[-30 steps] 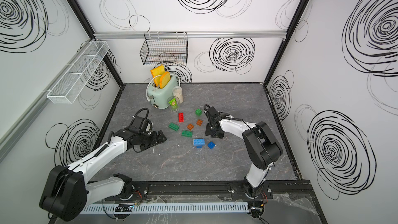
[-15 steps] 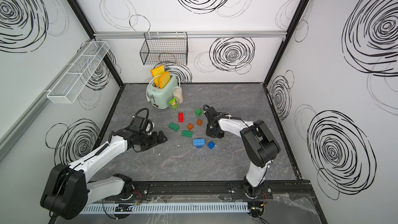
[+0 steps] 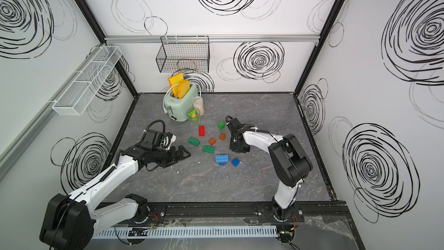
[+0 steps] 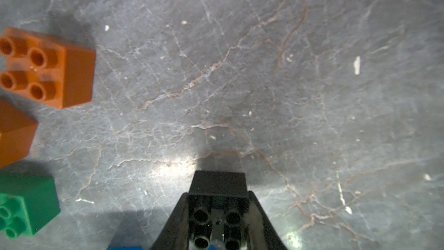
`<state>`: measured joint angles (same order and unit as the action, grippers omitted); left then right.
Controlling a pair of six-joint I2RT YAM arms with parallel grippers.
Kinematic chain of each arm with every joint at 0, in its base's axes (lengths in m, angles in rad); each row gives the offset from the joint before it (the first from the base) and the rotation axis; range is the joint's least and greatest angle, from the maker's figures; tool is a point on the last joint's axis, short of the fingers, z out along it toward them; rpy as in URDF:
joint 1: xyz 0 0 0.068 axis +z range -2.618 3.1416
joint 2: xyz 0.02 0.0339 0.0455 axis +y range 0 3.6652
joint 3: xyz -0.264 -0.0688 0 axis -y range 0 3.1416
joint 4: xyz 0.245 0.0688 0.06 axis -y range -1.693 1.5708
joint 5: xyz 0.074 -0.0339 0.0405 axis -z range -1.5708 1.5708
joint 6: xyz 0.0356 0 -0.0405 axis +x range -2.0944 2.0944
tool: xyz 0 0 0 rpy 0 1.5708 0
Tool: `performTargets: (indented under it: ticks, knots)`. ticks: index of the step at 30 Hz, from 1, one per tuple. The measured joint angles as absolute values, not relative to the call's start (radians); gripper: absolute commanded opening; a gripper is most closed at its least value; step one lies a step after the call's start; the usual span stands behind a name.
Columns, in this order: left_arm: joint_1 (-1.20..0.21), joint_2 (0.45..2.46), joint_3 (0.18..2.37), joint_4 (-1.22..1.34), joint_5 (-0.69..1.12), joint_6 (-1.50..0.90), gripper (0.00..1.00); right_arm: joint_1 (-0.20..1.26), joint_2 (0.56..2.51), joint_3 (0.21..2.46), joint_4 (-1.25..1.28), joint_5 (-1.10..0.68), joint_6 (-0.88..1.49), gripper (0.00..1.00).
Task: Assemble the letter f with lego
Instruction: Pick up the lego brick from the center of the board, then assemble the lego brick with the lego brick.
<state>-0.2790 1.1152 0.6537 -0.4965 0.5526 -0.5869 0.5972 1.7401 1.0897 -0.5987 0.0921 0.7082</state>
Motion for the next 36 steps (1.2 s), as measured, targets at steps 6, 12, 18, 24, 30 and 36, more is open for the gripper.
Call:
performTargets:
  ticks: [6,12,18,24,30,36]
  knots:
    - [-0.308,1.110,0.583,-0.457,0.621,-0.615,0.99,0.690,1.670,1.189,-0.699,0.117,0.710,0.31]
    - [-0.363,1.134,0.545,-0.344,0.677,-0.663,0.99,0.778,1.600,1.231,-0.773,0.104,0.735,0.32]
    - [-0.376,1.230,0.521,-0.223,0.710,-0.682,0.99,0.846,1.598,1.236,-0.819,0.078,0.749,0.32]
    - [-0.411,1.270,0.514,-0.130,0.728,-0.714,0.96,0.867,1.599,1.235,-0.821,0.052,0.760,0.32]
    - [-0.461,1.359,0.521,-0.027,0.737,-0.765,0.89,0.867,1.606,1.235,-0.821,0.049,0.759,0.32]
    - [-0.492,1.433,0.542,0.096,0.748,-0.840,0.78,0.867,1.645,1.234,-0.821,0.049,0.752,0.32]
